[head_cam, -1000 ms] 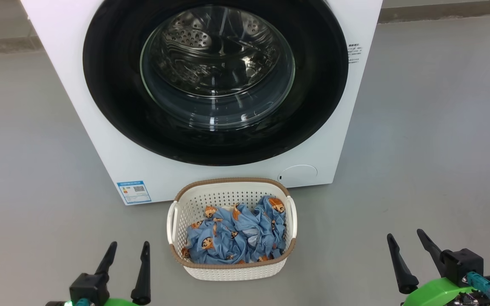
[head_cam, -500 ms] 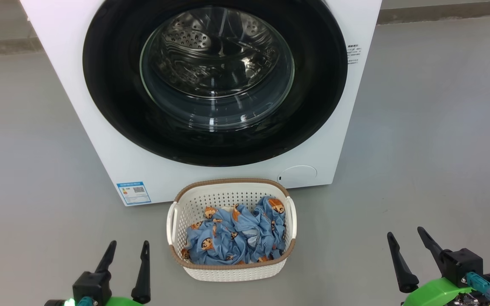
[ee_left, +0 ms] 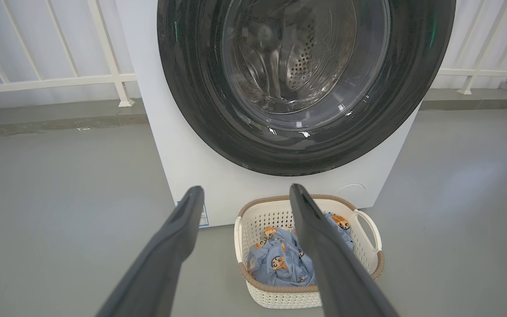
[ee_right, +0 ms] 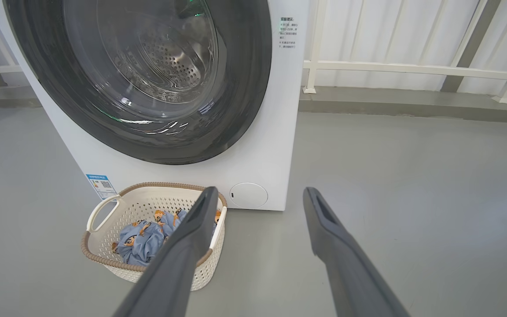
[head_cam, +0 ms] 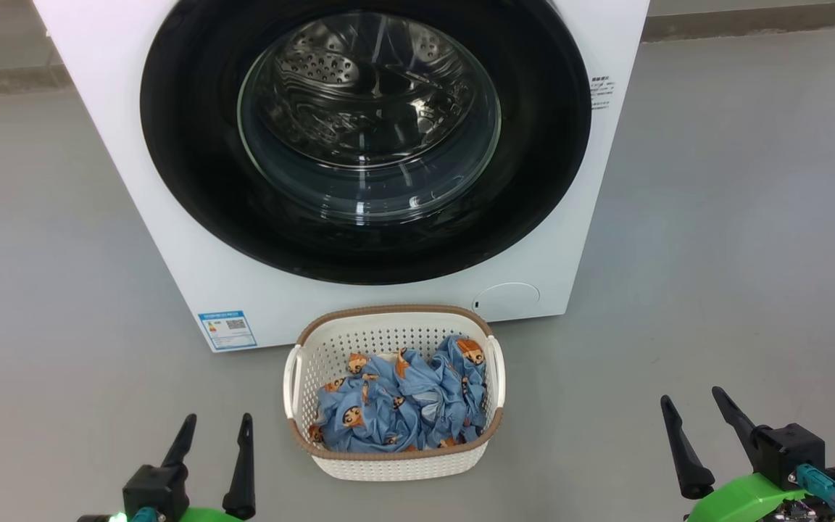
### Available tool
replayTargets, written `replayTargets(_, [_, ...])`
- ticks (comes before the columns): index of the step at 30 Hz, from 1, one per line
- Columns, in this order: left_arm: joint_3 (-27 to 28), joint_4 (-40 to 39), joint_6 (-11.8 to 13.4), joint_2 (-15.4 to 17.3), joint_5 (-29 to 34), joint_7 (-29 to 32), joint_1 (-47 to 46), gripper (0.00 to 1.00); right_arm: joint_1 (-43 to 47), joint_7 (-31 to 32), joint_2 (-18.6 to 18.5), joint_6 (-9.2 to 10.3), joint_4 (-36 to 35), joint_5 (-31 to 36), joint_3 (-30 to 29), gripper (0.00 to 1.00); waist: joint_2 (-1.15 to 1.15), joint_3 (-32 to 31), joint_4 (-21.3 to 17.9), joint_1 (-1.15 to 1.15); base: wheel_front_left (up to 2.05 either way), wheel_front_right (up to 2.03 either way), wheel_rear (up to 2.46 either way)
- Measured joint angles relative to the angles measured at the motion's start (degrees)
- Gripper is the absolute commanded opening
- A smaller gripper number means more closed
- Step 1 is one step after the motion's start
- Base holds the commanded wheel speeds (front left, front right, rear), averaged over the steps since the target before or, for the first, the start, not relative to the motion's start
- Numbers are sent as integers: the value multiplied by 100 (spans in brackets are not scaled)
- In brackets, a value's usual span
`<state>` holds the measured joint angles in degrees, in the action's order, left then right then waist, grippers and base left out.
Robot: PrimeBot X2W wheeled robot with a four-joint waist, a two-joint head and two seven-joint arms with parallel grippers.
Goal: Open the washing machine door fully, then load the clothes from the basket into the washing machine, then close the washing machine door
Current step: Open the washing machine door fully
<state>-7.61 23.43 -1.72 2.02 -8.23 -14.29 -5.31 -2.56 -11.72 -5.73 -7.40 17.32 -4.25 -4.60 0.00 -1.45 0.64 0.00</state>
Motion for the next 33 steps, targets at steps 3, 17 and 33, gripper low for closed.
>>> replayTargets(3, [-2,5,0,1,0,0,0,100,0,0,0,0,-1,0,0,100,0,-4,-2,0,0,0,0])
replayTargets(17, [-3,-29,-1,19,8,0,-3,100,0,-1,11,0,-11,-129,-1,100,0,23,0,0,40,40,-81])
replayTargets(33, [4,-112,0,14,8,0,-5,100,-1,-7,9,0,-7,-138,-9,100,0,38,-27,0,119,119,-238])
